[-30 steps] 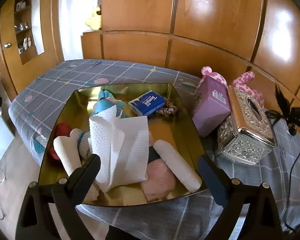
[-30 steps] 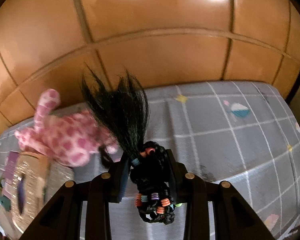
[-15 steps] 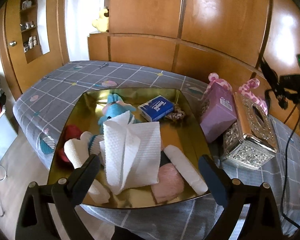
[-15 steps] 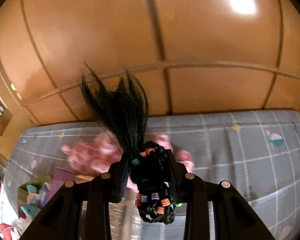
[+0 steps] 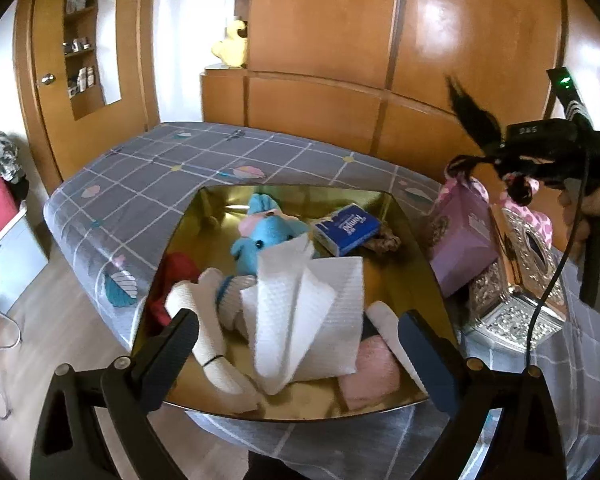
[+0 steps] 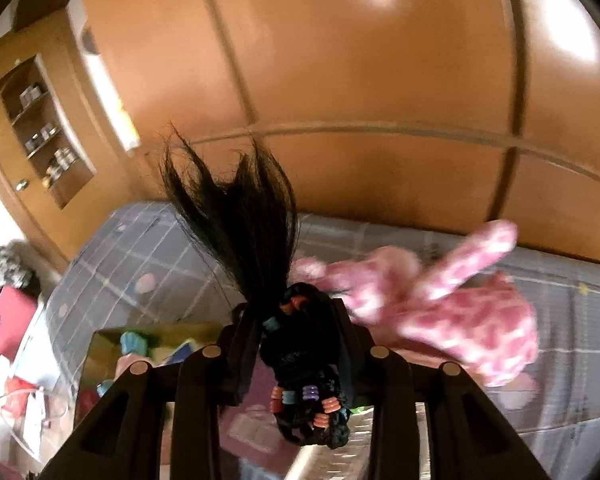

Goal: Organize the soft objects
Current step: 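Carry the black hair piece into the gold tray and open the right tool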

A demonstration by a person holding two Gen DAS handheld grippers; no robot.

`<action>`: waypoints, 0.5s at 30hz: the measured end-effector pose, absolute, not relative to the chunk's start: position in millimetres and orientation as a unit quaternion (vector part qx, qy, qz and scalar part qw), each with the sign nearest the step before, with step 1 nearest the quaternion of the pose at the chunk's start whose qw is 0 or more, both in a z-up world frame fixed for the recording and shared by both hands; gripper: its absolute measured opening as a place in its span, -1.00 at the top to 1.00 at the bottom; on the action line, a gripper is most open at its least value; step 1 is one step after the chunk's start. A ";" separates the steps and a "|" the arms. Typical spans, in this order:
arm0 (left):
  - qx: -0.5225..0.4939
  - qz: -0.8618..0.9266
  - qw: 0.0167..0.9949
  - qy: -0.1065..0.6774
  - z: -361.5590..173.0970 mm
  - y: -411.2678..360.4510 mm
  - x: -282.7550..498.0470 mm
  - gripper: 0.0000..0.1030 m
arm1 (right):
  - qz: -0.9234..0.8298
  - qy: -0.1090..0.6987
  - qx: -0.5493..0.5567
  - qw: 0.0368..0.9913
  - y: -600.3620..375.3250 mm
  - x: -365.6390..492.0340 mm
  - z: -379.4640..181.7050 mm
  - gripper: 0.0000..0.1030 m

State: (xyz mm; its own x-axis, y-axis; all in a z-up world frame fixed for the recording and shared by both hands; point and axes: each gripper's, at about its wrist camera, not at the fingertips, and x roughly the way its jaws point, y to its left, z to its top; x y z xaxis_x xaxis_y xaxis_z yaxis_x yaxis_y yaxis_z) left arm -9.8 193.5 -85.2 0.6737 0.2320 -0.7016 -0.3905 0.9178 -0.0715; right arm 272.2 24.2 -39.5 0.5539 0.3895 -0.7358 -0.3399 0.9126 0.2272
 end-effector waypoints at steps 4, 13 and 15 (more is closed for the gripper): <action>-0.114 0.184 0.907 0.362 -83.4 200.7 -13.7 -0.96 | 0.267 0.428 0.011 0.863 60.9 256.6 -50.4 0.36; -0.125 0.200 0.905 0.353 -80.6 213.1 -19.3 -0.96 | 0.354 0.450 -0.062 0.818 113.7 208.3 -83.2 0.36; -0.124 0.202 0.905 0.352 -80.8 213.3 -19.5 -0.96 | 0.356 0.459 -0.066 0.811 114.9 200.6 -91.2 0.36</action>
